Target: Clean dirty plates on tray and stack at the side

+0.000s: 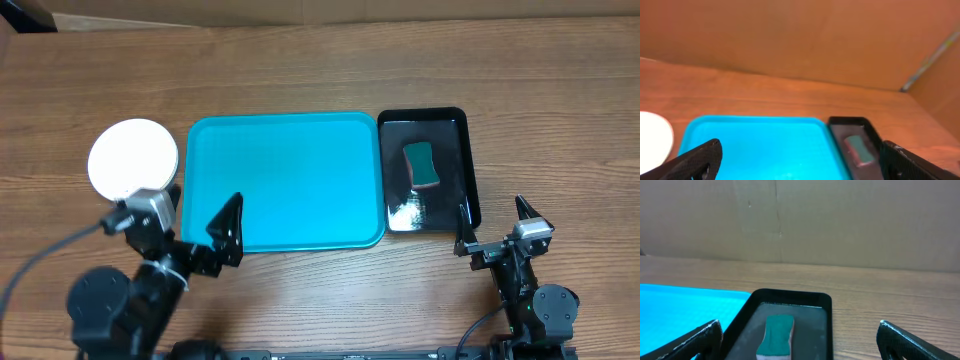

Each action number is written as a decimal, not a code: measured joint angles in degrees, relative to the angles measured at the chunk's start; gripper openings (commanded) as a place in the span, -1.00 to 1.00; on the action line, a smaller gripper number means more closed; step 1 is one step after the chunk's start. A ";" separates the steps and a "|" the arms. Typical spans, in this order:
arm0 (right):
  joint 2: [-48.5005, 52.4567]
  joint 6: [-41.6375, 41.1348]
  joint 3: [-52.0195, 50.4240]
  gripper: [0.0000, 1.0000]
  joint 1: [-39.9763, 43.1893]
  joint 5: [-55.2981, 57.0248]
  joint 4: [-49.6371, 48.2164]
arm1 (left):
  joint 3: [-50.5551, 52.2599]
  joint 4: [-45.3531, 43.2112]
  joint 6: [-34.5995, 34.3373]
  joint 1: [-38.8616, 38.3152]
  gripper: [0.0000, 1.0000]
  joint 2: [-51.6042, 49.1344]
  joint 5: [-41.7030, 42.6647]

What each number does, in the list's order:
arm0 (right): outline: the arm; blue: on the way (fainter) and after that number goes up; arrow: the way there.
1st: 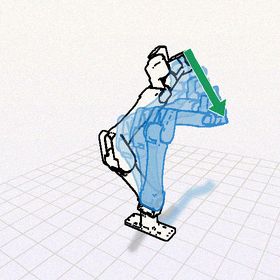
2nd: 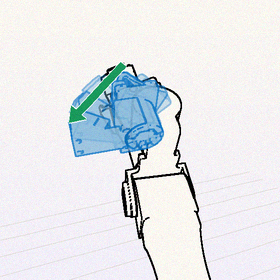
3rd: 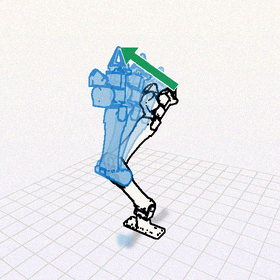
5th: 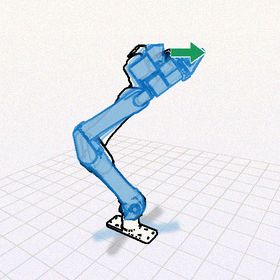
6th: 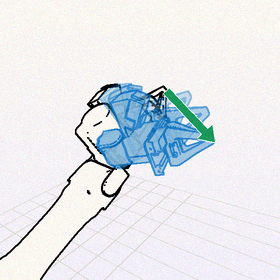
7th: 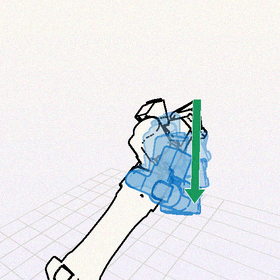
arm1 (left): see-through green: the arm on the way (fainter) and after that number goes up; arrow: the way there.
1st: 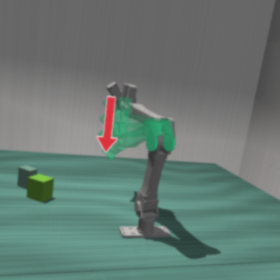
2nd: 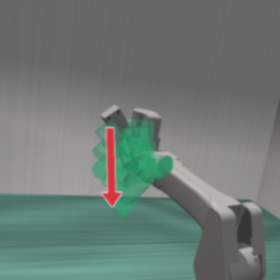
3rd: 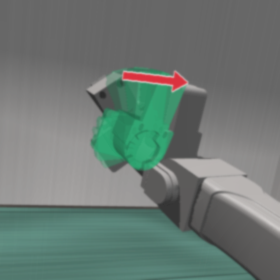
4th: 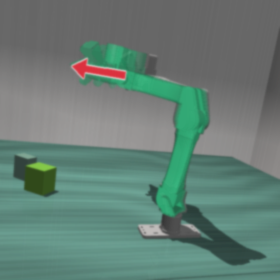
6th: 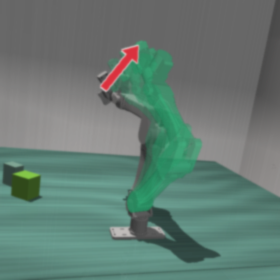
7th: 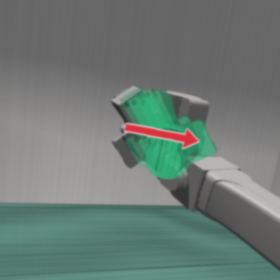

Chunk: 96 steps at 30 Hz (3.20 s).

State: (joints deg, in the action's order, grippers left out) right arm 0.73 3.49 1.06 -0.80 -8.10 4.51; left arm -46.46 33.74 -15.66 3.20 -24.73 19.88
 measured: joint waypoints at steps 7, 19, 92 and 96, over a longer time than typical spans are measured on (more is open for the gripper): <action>0.00 0.02 0.00 1.00 0.00 0.00 -0.07 | 14.43 -18.08 0.00 1.42 1.00 14.97 -4.09; 0.00 0.02 0.00 1.00 0.02 0.00 -0.02 | 34.42 -53.31 -0.02 1.40 1.00 23.85 -5.66; 0.00 0.15 0.00 1.00 0.02 0.02 -0.02 | 45.99 -29.40 8.41 -1.79 1.00 23.89 -18.29; 0.00 0.17 0.00 1.00 0.02 0.00 -0.02 | 45.99 -29.40 8.39 -1.79 0.99 23.89 -18.29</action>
State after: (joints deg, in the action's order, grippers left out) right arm 0.73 3.66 1.06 -0.78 -8.10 4.49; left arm -0.47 4.34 -7.27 1.41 -0.84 1.58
